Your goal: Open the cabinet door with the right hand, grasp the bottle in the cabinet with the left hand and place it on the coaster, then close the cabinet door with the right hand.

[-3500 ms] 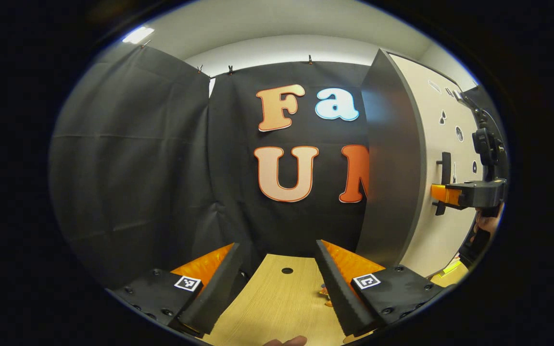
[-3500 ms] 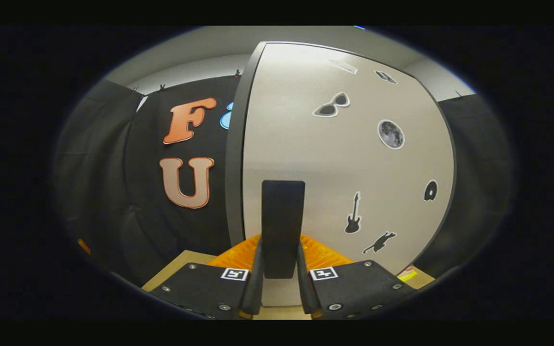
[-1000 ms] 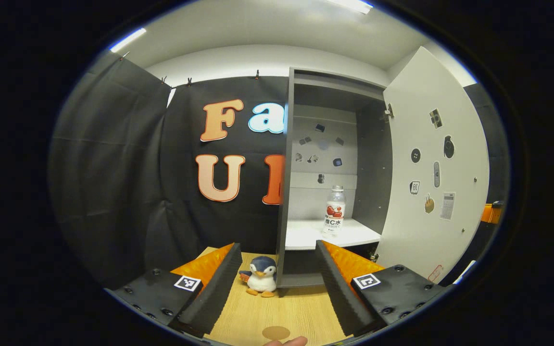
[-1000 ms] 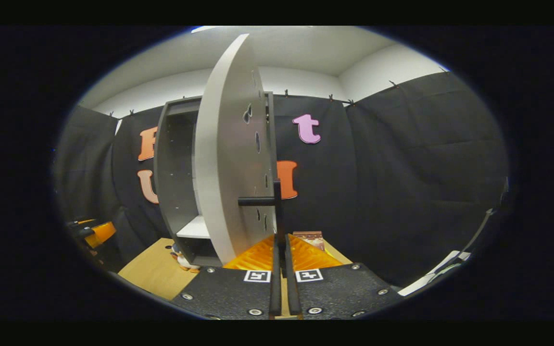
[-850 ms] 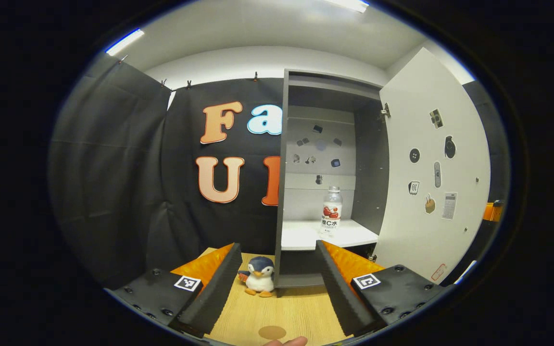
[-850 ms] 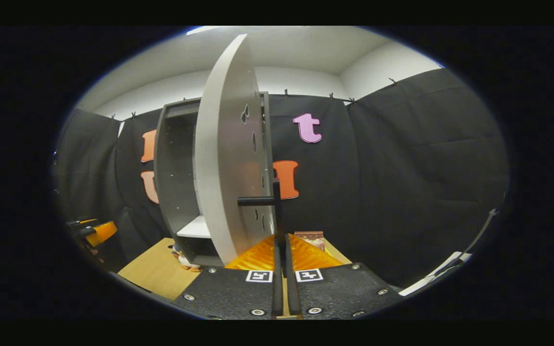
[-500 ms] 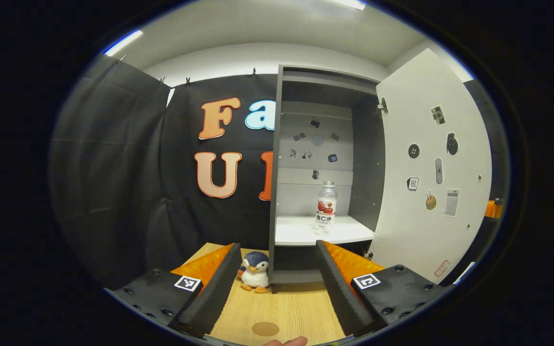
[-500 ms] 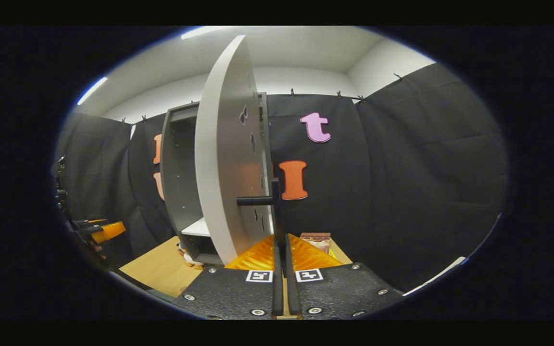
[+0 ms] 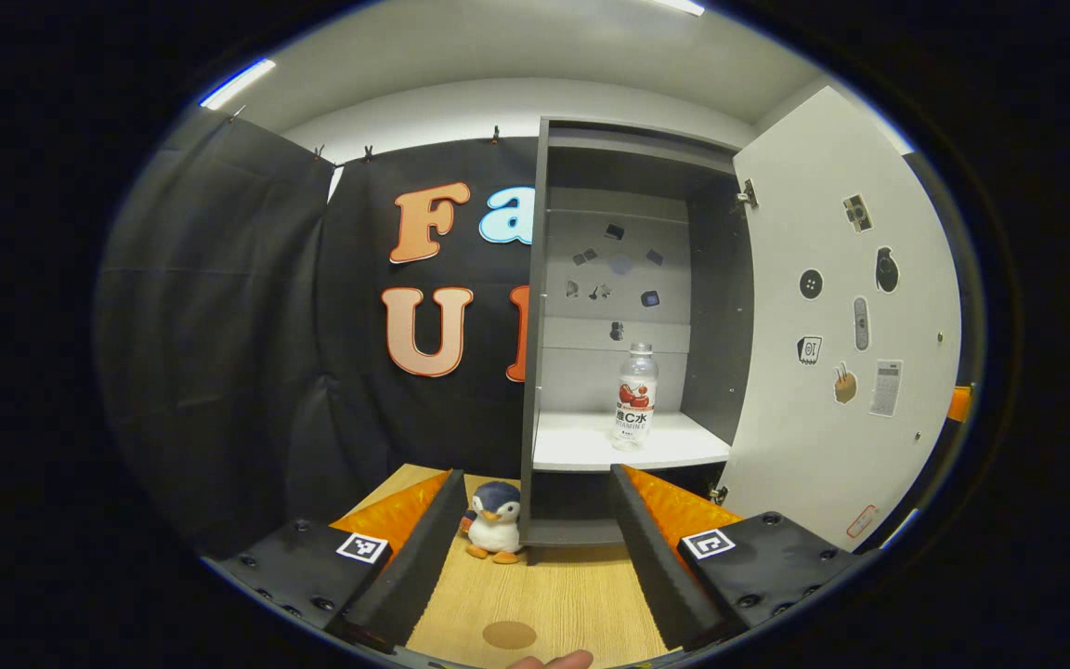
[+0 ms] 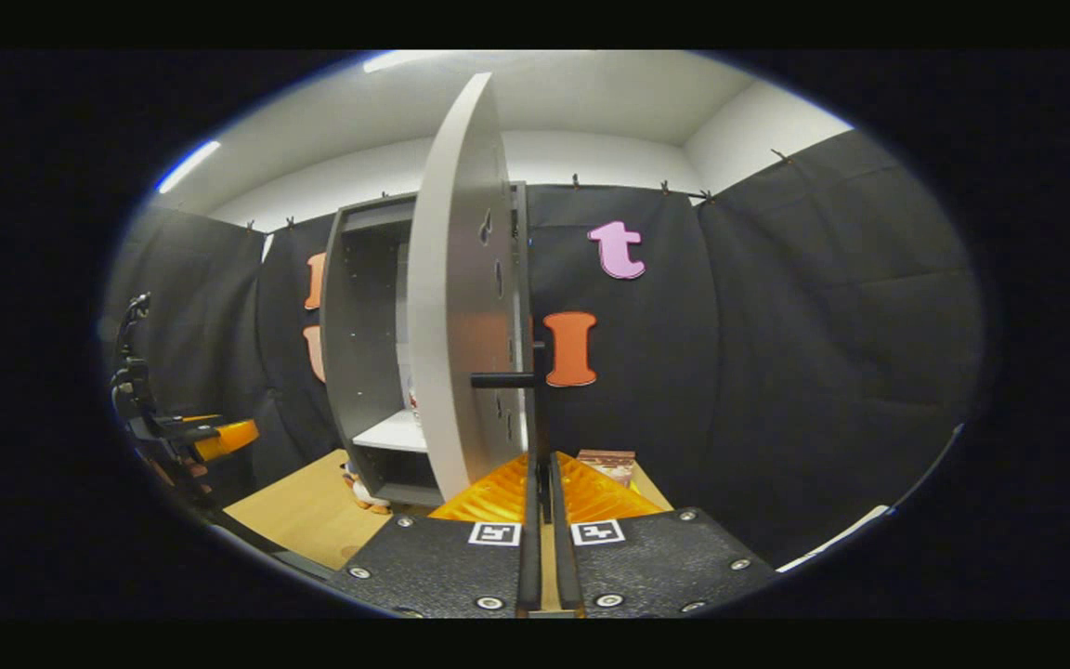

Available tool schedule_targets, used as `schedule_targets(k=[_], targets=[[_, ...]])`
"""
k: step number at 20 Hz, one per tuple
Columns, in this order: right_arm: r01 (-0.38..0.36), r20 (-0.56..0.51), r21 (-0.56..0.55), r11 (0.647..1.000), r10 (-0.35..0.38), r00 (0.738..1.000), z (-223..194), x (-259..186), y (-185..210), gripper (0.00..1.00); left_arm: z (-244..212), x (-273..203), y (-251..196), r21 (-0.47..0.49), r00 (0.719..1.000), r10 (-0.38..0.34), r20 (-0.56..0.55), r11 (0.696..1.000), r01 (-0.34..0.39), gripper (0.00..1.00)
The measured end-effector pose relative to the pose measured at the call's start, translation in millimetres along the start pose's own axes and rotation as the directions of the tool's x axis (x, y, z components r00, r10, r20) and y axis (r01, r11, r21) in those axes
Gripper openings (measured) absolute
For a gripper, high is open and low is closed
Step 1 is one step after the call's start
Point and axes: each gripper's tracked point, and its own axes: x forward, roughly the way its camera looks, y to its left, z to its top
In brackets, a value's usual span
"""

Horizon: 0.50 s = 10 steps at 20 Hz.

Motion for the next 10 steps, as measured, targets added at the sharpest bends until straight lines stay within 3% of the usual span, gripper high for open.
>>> schedule_targets(k=[8,10], targets=[[0.013,0.132,0.041,0.999,-0.018,0.991,33.5,-72.8,51.8,0.06,12.7,66.9,-38.7,0.0,0.994,-0.103,0.046,0.995,0.104,0.99],[0.004,0.132,0.044,0.999,-0.01,0.991,32.2,-77.6,76.8,0.0,22.0,89.6,-52.2,0.014,0.988,-0.137,0.078,0.991,0.136,0.99]])
